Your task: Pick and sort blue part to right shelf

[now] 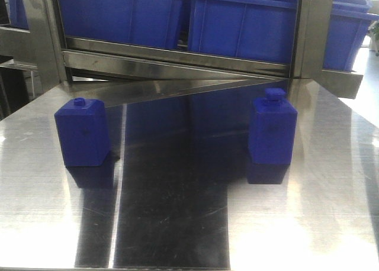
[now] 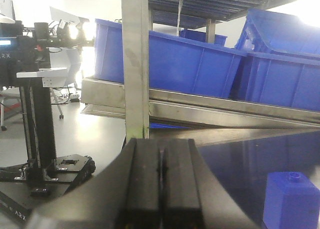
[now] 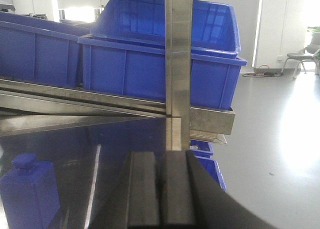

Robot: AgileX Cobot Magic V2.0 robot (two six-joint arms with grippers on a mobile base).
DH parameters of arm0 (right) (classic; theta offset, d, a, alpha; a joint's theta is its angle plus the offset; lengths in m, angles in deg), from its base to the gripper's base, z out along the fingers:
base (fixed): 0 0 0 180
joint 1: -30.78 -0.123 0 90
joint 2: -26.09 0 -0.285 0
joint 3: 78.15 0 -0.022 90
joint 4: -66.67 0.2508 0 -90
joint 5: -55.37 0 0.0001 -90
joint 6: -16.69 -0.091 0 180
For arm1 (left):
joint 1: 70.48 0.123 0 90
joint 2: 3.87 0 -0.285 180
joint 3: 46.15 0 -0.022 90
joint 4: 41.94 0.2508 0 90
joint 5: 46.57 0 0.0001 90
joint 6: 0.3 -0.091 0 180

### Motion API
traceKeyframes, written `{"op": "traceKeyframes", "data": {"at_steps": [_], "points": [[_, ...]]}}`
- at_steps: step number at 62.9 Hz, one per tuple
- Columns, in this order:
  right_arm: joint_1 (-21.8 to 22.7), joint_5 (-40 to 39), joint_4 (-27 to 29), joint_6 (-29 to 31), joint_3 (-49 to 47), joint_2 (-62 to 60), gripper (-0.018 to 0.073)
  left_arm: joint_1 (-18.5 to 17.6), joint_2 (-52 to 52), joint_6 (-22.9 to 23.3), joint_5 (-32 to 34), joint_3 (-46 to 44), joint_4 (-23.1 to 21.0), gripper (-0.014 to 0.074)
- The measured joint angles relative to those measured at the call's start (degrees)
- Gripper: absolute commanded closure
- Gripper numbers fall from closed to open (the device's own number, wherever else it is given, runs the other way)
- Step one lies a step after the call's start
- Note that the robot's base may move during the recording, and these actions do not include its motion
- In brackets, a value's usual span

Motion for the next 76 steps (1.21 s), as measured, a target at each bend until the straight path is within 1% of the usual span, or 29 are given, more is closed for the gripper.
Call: {"op": "traceKeyframes", "data": {"at_steps": [36, 40, 49, 59, 67, 76], "points": [[0.0, 0.0, 0.0, 0.0, 0.0, 0.0, 0.0529, 0.0, 0.0, 0.0, 0.0, 0.0, 0.0, 0.0473], [0.0, 1.6, 0.0, 0.0, -0.4, 0.0, 0.0529, 0.0, 0.0, 0.0, 0.0, 0.0, 0.0, 0.0473], [0.0, 9.9, 0.0, 0.0, -4.8, 0.0, 0.0529, 0.0, 0.0, 0.0, 0.0, 0.0, 0.0, 0.0473], [0.0, 16.6, 0.0, 0.0, -10.2, 0.4, 0.0529, 0.0, 0.0, 0.0, 0.0, 0.0, 0.0, 0.0473], [0.0, 19.0, 0.0, 0.0, -13.5, 4.8, 0.0529, 0.0, 0.0, 0.0, 0.0, 0.0, 0.0, 0.0473], [0.0, 21.7, -0.6, 0.0, -17.5, 12.4, 0.0529, 0.0, 0.0, 0.0, 0.0, 0.0, 0.0, 0.0473]]}}
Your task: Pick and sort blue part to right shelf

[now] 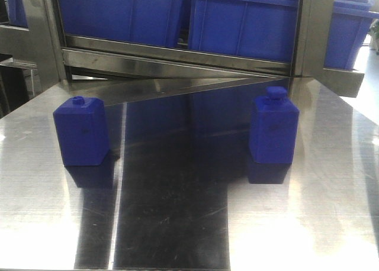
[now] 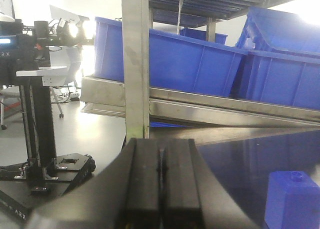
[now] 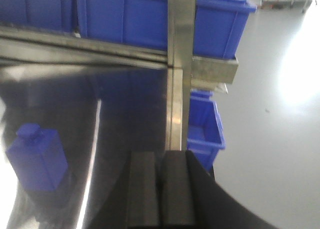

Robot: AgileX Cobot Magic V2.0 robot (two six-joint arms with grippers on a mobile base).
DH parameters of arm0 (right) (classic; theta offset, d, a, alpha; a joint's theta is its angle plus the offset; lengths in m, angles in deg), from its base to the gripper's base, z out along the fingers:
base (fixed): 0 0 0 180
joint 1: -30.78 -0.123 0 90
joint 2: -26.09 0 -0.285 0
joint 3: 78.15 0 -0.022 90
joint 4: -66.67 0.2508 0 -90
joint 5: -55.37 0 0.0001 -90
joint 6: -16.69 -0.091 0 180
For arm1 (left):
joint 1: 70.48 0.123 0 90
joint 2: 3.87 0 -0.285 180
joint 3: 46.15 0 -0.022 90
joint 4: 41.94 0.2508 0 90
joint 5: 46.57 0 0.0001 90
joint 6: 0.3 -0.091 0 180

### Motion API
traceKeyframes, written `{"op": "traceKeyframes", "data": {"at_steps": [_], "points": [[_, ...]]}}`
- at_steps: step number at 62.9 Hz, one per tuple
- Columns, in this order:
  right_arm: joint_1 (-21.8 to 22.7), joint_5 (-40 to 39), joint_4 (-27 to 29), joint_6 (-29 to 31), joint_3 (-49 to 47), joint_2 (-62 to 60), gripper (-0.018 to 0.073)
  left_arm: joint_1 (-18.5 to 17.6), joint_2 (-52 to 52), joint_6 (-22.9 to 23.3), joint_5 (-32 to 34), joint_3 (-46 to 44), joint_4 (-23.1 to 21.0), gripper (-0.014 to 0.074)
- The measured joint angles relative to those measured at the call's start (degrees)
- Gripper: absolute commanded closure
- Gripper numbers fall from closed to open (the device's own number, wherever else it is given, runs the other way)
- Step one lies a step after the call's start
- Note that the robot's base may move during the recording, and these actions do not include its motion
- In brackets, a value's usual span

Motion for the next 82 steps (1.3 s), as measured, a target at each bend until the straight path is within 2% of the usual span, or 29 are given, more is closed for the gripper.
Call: {"op": "traceKeyframes", "data": {"at_steps": [17, 36, 40, 45, 52, 53, 58, 72, 82], "points": [[-3.6, 6.2, -2.1, -0.7, -8.4, 18.5, 0.0529, 0.0, 0.0, 0.0, 0.0, 0.0, 0.0, 0.0473], [-12.1, 13.8, -4.4, -12.3, -19.2, 39.7, 0.0519, 0.0, 0.0, 0.0, 0.0, 0.0, 0.0, 0.0473], [-13.5, 15.7, -6.0, -15.4, -22.1, 43.5, 0.0476, 0.0, 0.0, 0.0, 0.0, 0.0, 0.0, 0.0473], [-15.2, 18.8, -8.4, -19.1, -25.7, 47.8, 0.0372, 0.0, 0.0, 0.0, 0.0, 0.0, 0.0, 0.0473], [-17.5, 23.3, -10.6, -23.2, -31.1, 53.8, 0.0137, 0.0, 0.0, 0.0, 0.0, 0.0, 0.0, 0.0473], [-17.9, 24.3, -10.8, -23.6, -32.1, 54.9, 0.0077, 0.0, 0.0, 0.0, 0.0, 0.0, 0.0, 0.0473], [-19.7, 28.7, -11.3, -24.6, -36.5, 59.3, -0.0051, 0.0, 0.0, 0.0, 0.0, 0.0, 0.0, 0.0473], [-22.9, 40.7, -10.5, -26.8, -49.3, 70.1, -0.0028, 0.0, 0.0, 0.0, 0.0, 0.0, 0.0, 0.0473], [-23.9, 44.6, -7.3, -27.1, -58.4, 76.1, -0.0028, 0.0, 0.0, 0.0, 0.0, 0.0, 0.0, 0.0473]]}}
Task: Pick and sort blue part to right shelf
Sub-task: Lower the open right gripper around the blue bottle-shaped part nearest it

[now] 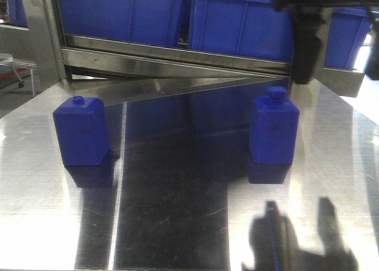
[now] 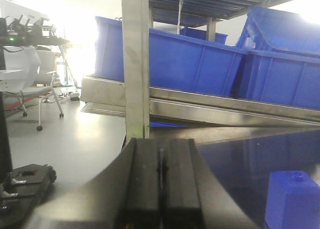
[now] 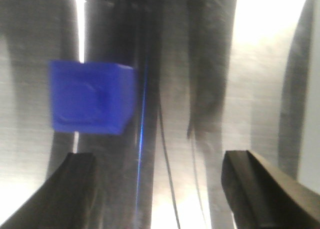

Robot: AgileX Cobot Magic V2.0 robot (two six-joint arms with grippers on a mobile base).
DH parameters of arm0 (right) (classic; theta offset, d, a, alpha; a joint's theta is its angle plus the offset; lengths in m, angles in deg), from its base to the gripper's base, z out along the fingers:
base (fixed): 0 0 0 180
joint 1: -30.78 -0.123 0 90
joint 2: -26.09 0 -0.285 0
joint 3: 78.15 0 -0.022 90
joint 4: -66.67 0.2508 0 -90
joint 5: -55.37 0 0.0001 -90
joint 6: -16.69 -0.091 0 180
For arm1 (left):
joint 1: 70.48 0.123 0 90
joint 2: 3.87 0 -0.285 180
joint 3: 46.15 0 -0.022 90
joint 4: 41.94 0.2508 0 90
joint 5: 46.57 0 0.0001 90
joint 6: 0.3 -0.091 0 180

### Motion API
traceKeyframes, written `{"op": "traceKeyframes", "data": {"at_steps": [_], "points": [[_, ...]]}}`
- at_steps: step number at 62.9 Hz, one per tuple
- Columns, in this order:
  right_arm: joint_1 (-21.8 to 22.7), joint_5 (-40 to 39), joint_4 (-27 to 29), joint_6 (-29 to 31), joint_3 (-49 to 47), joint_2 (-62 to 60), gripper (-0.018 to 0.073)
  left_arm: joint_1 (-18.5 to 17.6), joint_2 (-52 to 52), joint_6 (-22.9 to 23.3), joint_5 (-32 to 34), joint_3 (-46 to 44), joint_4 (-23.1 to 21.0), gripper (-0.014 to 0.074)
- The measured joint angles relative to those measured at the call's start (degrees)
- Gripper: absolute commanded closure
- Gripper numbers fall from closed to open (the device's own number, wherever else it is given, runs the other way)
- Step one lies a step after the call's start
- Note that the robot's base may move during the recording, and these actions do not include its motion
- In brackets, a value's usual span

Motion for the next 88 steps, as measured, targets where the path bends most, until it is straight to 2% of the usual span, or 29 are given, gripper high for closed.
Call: {"op": "traceKeyframes", "data": {"at_steps": [13, 25, 64, 88], "points": [[-2.3, 1.3, 1.3, 0.0, -7.9, 7.7, -0.0028, 0.0, 0.0, 0.0, 0.0, 0.0, 0.0, 0.0473], [-3.5, 2.0, 1.9, 0.0, -11.5, 12.5, -0.0028, 0.0, 0.0, 0.0, 0.0, 0.0, 0.0, 0.0473], [-2.3, 1.5, 2.3, 0.0, -11.9, 19.6, -0.0028, 0.0, 0.0, 0.0, 0.0, 0.0, 0.0, 0.0473], [-2.0, 1.0, 3.5, -0.3, -11.9, 19.9, -0.0028, 0.0, 0.0, 0.0, 0.0, 0.0, 0.0, 0.0473]]}}
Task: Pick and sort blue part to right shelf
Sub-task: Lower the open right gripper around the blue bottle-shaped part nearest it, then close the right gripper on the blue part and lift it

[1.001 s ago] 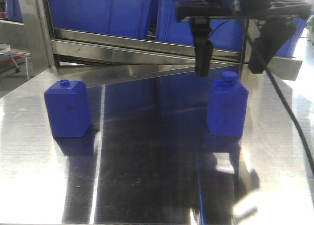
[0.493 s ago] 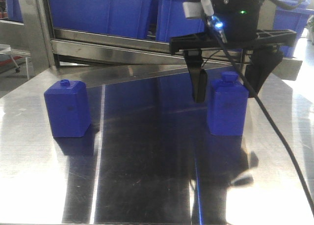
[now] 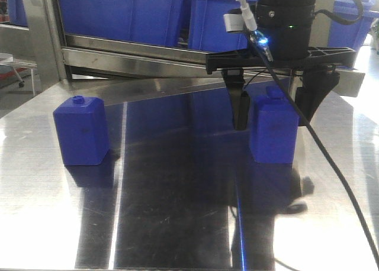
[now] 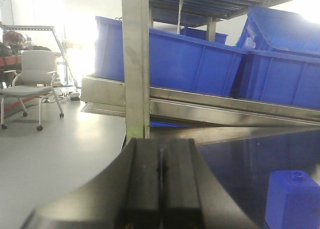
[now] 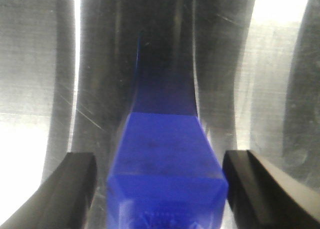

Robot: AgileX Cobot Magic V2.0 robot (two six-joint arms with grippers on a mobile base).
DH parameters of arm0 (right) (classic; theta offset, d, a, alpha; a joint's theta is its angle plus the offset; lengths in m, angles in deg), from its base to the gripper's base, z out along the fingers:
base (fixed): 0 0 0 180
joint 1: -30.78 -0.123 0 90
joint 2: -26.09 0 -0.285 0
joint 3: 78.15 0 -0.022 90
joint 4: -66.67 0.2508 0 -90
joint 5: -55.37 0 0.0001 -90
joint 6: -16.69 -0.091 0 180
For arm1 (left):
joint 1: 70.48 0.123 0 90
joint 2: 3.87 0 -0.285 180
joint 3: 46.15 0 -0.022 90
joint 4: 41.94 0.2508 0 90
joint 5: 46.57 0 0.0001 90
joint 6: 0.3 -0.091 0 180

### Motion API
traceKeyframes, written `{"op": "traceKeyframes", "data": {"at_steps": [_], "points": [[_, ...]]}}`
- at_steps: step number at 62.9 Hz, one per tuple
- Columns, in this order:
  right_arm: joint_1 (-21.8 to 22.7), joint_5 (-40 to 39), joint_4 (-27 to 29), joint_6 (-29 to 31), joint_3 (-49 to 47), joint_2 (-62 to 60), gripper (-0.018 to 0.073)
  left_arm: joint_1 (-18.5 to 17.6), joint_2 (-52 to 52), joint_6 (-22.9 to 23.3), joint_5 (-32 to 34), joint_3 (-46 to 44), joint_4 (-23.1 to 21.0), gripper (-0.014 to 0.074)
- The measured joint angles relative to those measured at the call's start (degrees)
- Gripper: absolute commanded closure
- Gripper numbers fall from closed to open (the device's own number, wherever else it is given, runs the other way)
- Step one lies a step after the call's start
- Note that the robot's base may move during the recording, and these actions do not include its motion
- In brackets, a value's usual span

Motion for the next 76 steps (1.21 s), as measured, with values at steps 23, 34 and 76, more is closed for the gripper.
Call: {"op": "traceKeyframes", "data": {"at_steps": [23, 34, 76], "points": [[0.0, -0.9, 0.7, -0.1, 1.9, 0.1, -0.0028, 0.0, 0.0, 0.0, 0.0, 0.0, 0.0, 0.0473], [0.0, -0.9, 0.7, -0.1, 1.9, 0.1, -0.0002, 0.0, 0.0, 0.0, 0.0, 0.0, 0.0, 0.0473], [0.3, -2.5, 0.5, 4.0, 2.3, -5.8, 0.0162, 0.0, 0.0, 0.0, 0.0, 0.0, 0.0, 0.0473]]}}
